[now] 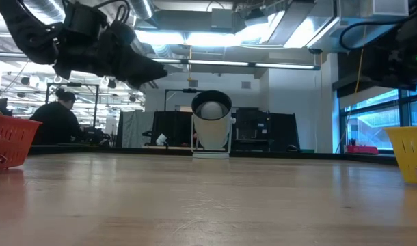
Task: Pick & Place Office items
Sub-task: Return to Home Position
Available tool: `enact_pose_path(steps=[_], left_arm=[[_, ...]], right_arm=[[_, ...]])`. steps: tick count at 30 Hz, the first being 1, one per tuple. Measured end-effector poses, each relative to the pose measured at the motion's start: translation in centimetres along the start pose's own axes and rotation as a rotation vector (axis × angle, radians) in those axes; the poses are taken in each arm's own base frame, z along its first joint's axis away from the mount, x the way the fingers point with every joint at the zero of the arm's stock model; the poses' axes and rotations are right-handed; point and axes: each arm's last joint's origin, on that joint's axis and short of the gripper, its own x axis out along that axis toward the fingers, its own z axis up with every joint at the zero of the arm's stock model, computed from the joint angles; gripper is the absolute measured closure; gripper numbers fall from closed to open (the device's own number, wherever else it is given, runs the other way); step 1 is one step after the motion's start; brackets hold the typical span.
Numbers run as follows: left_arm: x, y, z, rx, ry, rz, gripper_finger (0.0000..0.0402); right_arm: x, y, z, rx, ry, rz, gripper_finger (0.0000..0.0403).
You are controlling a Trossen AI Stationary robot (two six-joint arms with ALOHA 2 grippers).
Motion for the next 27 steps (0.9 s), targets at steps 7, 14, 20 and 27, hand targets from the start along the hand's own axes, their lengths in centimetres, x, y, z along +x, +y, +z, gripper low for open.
enact_pose_path(steps=[7,14,20,27], left_arm=[[-0.4,0.6,0.1,-0.023,-0.010,-0.060,0.0219],[-0.5,0.8,0.0,-0.024,-0.009,-0.083,0.0219],[-0.5,0.7,0.0,-0.036,-0.009,-0.083,0.0219],[-0.5,0.8,0.1,-0.026,-0.014,-0.081,0.0219]], right_arm=[[-0.9,0.5,-0.2,-0.012,0.030,0.166,0.0160],[-1.5,0.5,-0.3,0.011,0.054,0.281,0.0160],[-1.4,1.2,0.9,0.160,0.101,0.243,0.0160],[-3.6,5.8,6.7,0.032,0.232,0.700,0.0167]])
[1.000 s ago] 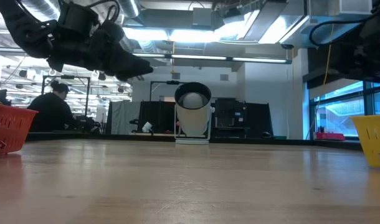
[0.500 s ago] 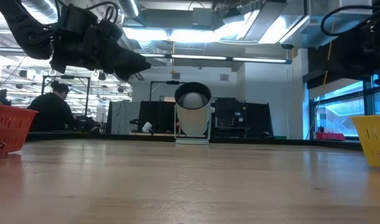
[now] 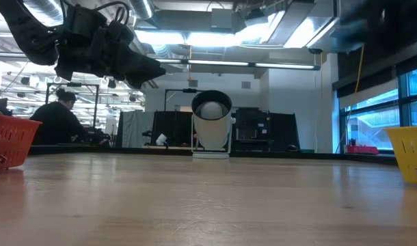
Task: Pick & Place Office items
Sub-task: Return to Home Position
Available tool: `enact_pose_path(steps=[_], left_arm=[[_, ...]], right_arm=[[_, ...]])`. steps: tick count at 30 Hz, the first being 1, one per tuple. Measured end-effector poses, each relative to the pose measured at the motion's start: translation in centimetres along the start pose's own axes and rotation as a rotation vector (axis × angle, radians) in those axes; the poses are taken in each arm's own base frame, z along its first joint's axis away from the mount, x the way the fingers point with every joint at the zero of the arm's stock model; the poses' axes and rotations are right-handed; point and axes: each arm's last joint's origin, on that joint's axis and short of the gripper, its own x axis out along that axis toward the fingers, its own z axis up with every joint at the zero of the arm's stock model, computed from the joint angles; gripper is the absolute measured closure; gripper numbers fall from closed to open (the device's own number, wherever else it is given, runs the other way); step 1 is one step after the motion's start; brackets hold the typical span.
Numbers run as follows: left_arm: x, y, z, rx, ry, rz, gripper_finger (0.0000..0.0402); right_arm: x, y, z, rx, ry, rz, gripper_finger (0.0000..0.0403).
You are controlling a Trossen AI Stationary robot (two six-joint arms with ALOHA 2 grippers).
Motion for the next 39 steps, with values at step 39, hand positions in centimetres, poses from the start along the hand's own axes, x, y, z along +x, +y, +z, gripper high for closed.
enact_pose_path(steps=[39], left_arm=[[0.3,-0.3,0.5,0.049,-0.047,0.040,0.0219]], right_arm=[[5.2,-3.9,-6.9,-0.267,-0.080,0.690,0.0184]])
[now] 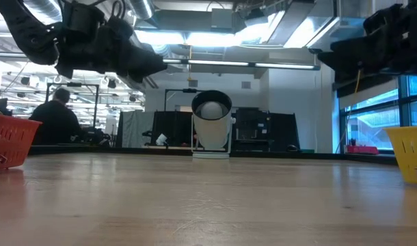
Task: Pick & Place Office items
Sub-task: Return to Home Position
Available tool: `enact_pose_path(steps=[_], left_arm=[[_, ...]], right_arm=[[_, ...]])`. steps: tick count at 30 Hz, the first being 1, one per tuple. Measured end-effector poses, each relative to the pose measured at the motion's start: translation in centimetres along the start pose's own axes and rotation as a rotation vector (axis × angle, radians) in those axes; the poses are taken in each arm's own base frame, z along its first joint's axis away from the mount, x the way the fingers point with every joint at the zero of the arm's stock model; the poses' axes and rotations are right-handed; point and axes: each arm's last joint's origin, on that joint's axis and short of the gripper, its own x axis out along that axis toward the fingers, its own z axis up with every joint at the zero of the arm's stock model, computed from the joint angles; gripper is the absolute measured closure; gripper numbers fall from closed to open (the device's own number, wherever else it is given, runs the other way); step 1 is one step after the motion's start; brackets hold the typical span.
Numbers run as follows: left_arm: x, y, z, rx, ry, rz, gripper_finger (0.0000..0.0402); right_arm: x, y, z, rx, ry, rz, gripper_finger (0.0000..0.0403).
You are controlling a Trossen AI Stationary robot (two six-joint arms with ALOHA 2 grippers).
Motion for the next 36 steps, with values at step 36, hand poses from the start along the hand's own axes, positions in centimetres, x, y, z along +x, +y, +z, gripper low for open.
enact_pose_path(steps=[36], left_arm=[[-7.1,-4.0,-0.5,-0.037,-0.070,0.197,0.0219]], right_arm=[[-0.1,-0.5,-0.1,0.027,0.014,-0.035,0.0184]])
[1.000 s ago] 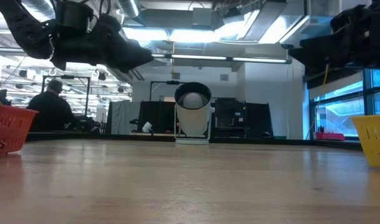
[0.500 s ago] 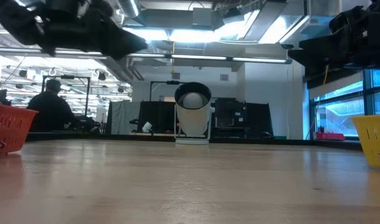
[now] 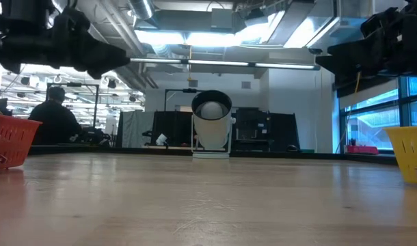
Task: Pick & Place Office items
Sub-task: Return to Home Position
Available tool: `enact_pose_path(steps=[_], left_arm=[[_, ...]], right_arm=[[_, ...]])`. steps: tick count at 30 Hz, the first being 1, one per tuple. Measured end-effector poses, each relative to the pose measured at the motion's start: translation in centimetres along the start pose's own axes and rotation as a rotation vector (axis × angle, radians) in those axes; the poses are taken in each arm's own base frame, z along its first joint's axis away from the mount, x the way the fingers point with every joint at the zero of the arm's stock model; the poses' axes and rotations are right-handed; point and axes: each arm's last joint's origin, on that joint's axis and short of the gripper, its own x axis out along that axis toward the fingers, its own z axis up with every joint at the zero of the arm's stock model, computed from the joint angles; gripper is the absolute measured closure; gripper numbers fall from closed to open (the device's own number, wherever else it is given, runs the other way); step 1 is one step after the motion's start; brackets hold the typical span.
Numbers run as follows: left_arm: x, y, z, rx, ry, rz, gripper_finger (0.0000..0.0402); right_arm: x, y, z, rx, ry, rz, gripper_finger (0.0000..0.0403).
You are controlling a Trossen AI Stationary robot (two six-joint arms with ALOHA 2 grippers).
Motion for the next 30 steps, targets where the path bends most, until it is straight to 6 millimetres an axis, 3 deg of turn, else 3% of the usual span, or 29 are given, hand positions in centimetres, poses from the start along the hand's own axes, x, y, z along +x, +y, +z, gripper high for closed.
enact_pose_path(steps=[12,25,30], left_arm=[[-0.8,-1.0,-1.2,0.013,0.108,-0.040,0.0219],[-0.9,-1.1,-1.8,0.064,0.174,0.090,0.0219],[-0.9,-1.3,-1.8,0.023,0.172,0.022,0.0219]], right_arm=[[0.0,-0.1,0.0,0.053,-0.003,-0.044,0.0184],[0.0,-0.2,0.0,0.050,0.001,-0.053,0.0184],[0.0,-0.2,-0.1,0.049,0.013,-0.054,0.0184]])
